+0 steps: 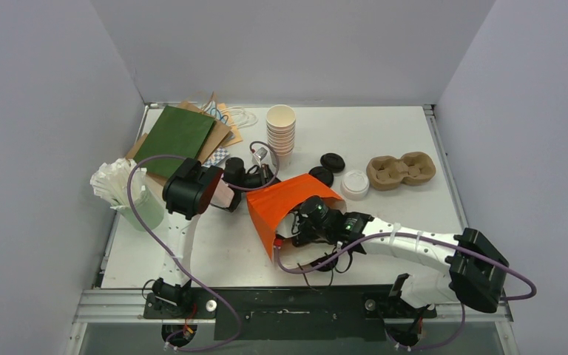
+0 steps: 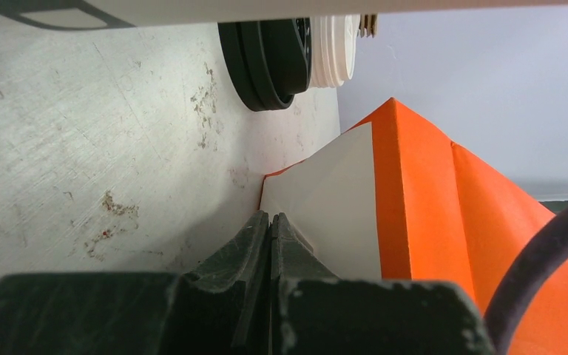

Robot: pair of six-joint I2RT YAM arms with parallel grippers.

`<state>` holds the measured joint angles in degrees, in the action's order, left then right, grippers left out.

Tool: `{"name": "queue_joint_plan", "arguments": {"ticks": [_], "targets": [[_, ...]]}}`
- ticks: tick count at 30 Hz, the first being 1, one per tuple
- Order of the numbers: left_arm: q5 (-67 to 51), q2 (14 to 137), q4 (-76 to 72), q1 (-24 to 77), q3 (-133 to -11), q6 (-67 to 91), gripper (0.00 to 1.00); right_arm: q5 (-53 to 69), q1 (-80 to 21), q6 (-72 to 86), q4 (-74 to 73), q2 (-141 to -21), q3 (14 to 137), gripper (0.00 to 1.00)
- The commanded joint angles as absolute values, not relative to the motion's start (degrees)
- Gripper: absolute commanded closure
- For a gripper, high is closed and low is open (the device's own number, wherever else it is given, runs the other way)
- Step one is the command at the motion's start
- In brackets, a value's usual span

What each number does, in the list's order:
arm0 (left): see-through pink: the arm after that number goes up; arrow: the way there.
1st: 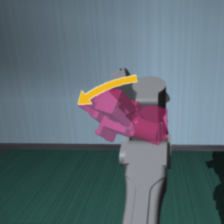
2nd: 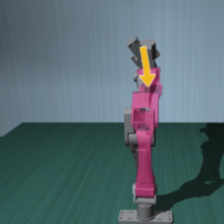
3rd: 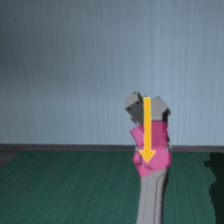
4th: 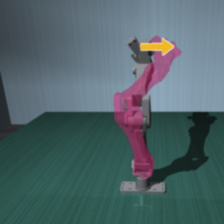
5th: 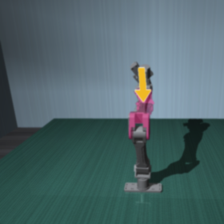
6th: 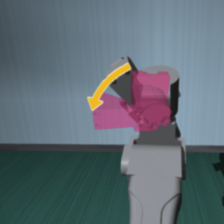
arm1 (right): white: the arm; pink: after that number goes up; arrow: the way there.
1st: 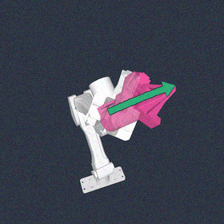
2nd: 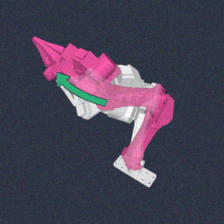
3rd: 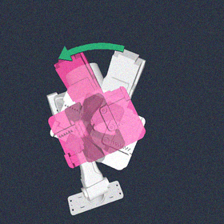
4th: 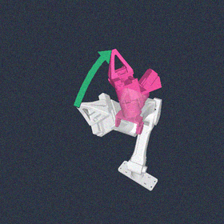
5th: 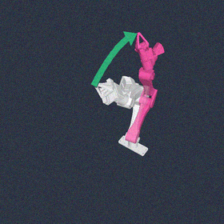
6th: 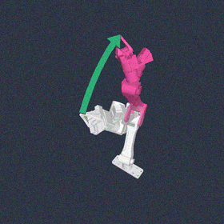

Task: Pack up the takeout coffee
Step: Place the coffee cup on the cup tray.

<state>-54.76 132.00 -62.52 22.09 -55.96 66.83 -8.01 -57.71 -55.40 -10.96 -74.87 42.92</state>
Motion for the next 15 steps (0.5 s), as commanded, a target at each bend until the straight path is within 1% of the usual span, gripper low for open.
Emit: {"name": "queue_joint_plan", "arguments": {"ticks": [1, 5, 6, 8, 15], "targets": [[-57.58, 128.37, -62.74, 25.31, -56.06, 65.01, 1.00, -3.00, -57.38, -50.83, -12.29, -76.39, 46.46, 0.67], [-55.92, 126.50, -57.67, 25.27, -55.74, 61.90, 1.00, -3.04, -57.31, -47.31, -18.94, -77.10, 51.10, 0.67], [-55.37, 125.82, -55.50, 25.23, -55.79, 60.36, 0.98, -2.99, -57.31, -46.62, -20.49, -77.16, 52.01, 0.67], [-54.19, 124.53, -50.93, 25.10, -56.18, 57.28, 0.94, -2.95, -57.31, -45.28, -23.07, -77.20, 53.42, 0.67], [-49.11, 119.50, -40.20, 23.39, -56.20, 49.75, 0.71, -1.94, -57.37, -41.30, -31.47, -78.07, 58.40, 0.67]]}}
